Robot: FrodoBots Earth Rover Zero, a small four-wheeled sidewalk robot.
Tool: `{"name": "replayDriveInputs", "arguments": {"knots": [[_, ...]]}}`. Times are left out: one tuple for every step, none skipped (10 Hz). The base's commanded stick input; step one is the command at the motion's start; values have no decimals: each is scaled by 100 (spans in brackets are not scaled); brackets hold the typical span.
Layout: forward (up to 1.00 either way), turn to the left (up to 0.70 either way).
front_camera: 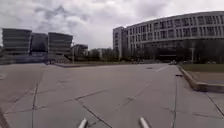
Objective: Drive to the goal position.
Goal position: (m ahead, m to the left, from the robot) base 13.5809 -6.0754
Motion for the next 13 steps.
{"name": "replayDriveInputs", "arguments": {"knots": [[70,-35],[70,-2],[70,0],[70,0],[70,0],[70,0],[70,0],[70,0],[70,0],[70,0],[70,0],[70,0],[70,0]]}}
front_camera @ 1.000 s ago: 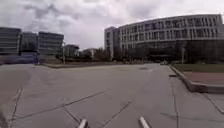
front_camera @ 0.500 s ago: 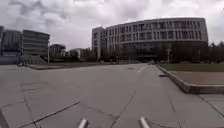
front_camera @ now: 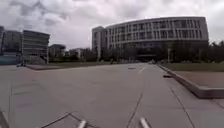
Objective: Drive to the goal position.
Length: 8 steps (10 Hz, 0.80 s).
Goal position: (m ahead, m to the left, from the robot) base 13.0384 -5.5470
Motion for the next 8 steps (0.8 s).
{"name": "replayDriveInputs", "arguments": {"knots": [[70,0],[70,0],[70,0],[70,0],[70,0],[70,0],[70,0],[70,0]]}}
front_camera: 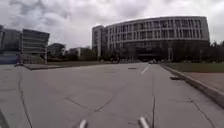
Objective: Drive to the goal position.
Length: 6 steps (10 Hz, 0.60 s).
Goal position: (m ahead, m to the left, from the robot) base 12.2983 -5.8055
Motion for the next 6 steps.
{"name": "replayDriveInputs", "arguments": {"knots": [[70,0],[70,0],[70,0],[70,0],[70,-7],[70,-35]]}}
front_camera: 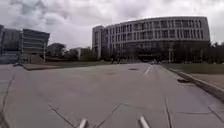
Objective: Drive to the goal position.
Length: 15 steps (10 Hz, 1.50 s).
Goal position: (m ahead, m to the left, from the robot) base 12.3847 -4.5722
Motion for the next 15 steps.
{"name": "replayDriveInputs", "arguments": {"knots": [[70,-35],[70,-35],[70,-35],[70,-17],[70,0],[70,0],[70,0],[70,0],[70,0],[70,0],[70,0],[70,0],[70,0],[70,0],[70,0]]}}
